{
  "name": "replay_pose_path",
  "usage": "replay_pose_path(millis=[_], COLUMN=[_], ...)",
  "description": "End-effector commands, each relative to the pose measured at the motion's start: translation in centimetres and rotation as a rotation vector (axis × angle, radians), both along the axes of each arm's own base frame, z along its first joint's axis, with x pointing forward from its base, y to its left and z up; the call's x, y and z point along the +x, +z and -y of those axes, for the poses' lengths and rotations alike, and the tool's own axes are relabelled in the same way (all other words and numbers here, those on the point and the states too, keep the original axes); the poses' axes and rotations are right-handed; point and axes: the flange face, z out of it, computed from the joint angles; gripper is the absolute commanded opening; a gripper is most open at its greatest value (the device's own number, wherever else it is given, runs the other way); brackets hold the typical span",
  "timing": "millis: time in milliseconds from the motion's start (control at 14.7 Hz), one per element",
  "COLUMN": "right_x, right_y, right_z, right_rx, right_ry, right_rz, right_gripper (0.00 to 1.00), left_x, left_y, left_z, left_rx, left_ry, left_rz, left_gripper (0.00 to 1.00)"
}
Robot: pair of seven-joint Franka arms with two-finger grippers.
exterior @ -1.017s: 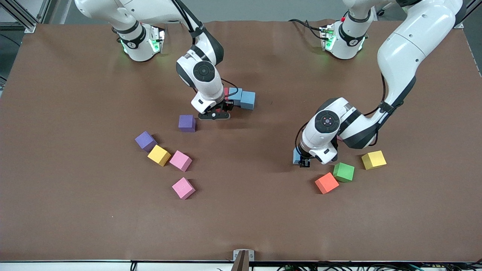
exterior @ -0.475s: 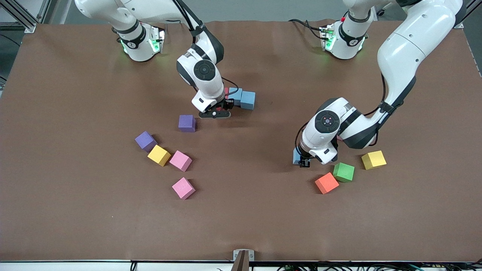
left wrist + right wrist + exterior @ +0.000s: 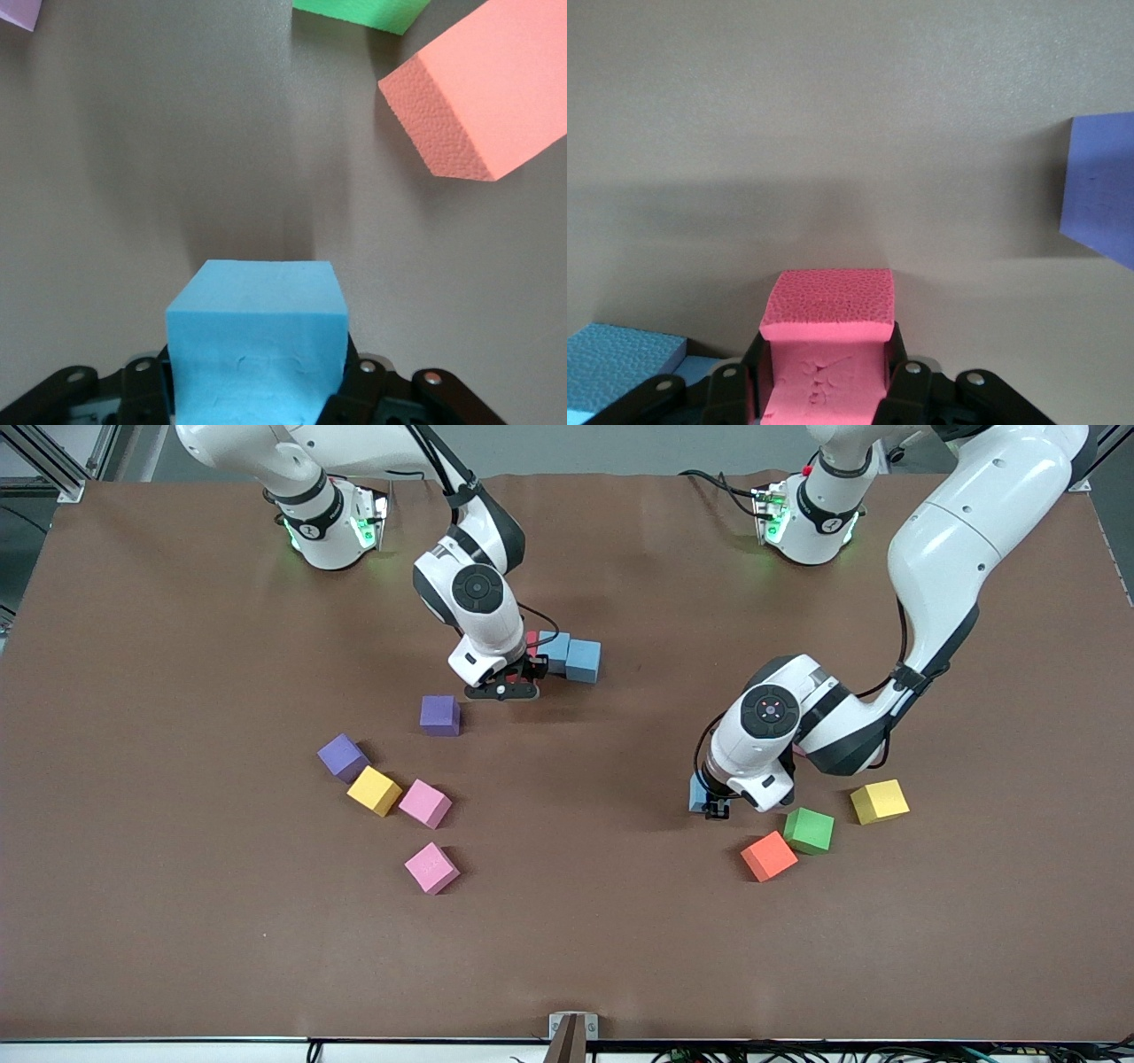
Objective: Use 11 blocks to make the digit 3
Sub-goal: 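Carry the red cube above the first red cube with the right gripper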
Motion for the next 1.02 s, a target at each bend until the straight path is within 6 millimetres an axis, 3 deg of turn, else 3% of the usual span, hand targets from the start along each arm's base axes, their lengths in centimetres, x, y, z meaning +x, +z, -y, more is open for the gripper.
replay_pose_path(millis=[0, 950], right_x=[-0.96, -1.00], right_y=[0.26, 0.27], right_z=[0.40, 0.01], right_rx=[0.015, 0.027], right_ry=[-0.003, 0.000], right_rz=[-0.002, 0.009], right_gripper=[0.02, 0.03], left_x=[0.52, 0.45], left_y=[-0.08, -0.46], left_z=[0.24, 0.27], left_rx=[-0.009, -0.011], left_ry=[-0.012, -0.014], left_rz=[0.002, -0.004], left_gripper=[0.55, 0.55])
